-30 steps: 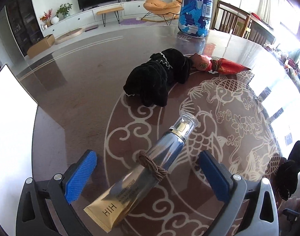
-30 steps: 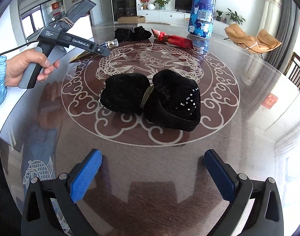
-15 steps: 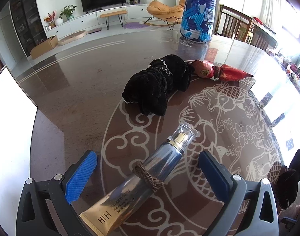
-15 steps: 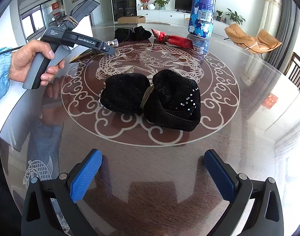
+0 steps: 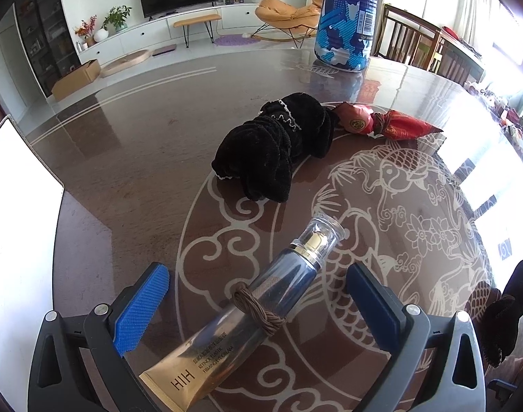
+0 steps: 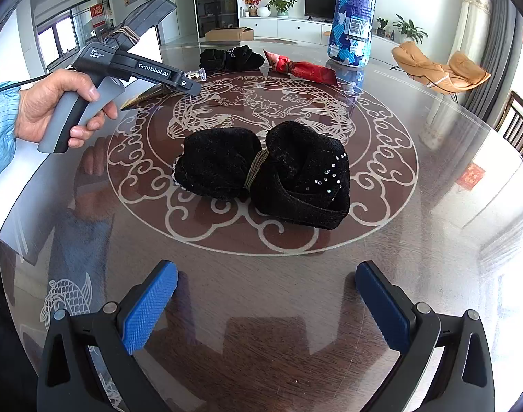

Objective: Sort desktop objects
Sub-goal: 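Lower the left gripper around the gold-silver HIH tube, then close the left gripper on the HIH tube while the right gripper grasps the black velvet pouch, then carry the HIH tube and black pouch over the white bin, then open both grippers to drop the tube and pouch into the bin, then return both open grippers over the table toward the remaining pouches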

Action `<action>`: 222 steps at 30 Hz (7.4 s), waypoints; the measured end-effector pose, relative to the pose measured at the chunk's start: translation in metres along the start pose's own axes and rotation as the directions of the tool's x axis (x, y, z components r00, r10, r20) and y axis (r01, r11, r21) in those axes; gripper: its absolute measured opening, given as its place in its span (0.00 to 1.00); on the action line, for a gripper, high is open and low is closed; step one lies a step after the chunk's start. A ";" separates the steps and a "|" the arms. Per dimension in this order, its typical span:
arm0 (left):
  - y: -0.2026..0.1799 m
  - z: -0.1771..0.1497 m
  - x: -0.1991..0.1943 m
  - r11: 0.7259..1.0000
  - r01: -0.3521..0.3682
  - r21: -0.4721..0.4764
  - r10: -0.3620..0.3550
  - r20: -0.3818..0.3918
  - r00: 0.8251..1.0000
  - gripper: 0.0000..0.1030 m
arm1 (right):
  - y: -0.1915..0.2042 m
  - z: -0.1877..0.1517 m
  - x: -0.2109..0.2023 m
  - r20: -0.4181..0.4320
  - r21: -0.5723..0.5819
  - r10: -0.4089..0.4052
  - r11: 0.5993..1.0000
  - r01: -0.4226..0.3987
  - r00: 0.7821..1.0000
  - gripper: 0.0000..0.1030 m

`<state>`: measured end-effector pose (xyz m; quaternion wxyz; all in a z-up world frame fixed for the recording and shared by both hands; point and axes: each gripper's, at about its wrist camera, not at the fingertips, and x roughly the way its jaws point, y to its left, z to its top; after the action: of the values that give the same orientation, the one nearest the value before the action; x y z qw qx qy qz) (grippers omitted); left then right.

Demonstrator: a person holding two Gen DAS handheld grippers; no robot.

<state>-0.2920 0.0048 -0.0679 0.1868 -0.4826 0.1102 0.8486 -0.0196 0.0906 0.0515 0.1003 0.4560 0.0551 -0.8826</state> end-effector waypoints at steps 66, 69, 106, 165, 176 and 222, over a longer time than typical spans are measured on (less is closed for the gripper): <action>-0.016 -0.125 -0.087 0.925 -0.195 -0.325 0.201 -0.014 0.979 0.32 | 0.000 0.000 -0.001 0.000 0.000 0.000 1.000 0.000 1.000 1.00; -0.016 -0.127 -0.088 0.922 -0.201 -0.331 0.211 -0.006 0.978 0.32 | 0.000 0.000 -0.001 0.000 0.000 0.001 1.000 -0.001 1.000 1.00; -0.012 -0.141 -0.087 0.938 -0.180 -0.295 0.210 0.072 0.975 0.73 | -0.047 0.083 0.044 0.062 0.478 0.443 0.773 -0.416 0.894 1.00; -0.039 -0.218 -0.219 0.942 0.079 -0.327 0.069 0.416 0.907 0.27 | 0.089 0.026 -0.044 0.062 -0.102 0.228 0.970 -0.221 0.972 0.42; 0.094 -0.207 -0.323 0.881 -0.005 -0.473 0.242 0.442 0.864 0.27 | 0.187 0.134 -0.087 0.163 -0.273 0.386 0.902 -0.335 0.908 0.42; -0.003 -0.146 -0.254 0.946 0.059 -0.318 0.036 0.287 0.957 1.00 | 0.070 0.034 0.003 0.087 -0.172 0.050 0.984 -0.034 0.995 1.00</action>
<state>-0.0591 -0.1000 0.0757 0.1242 -0.3781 -0.0615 0.9153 -0.0325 0.0154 0.0680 0.1599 0.4059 0.1162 -0.8923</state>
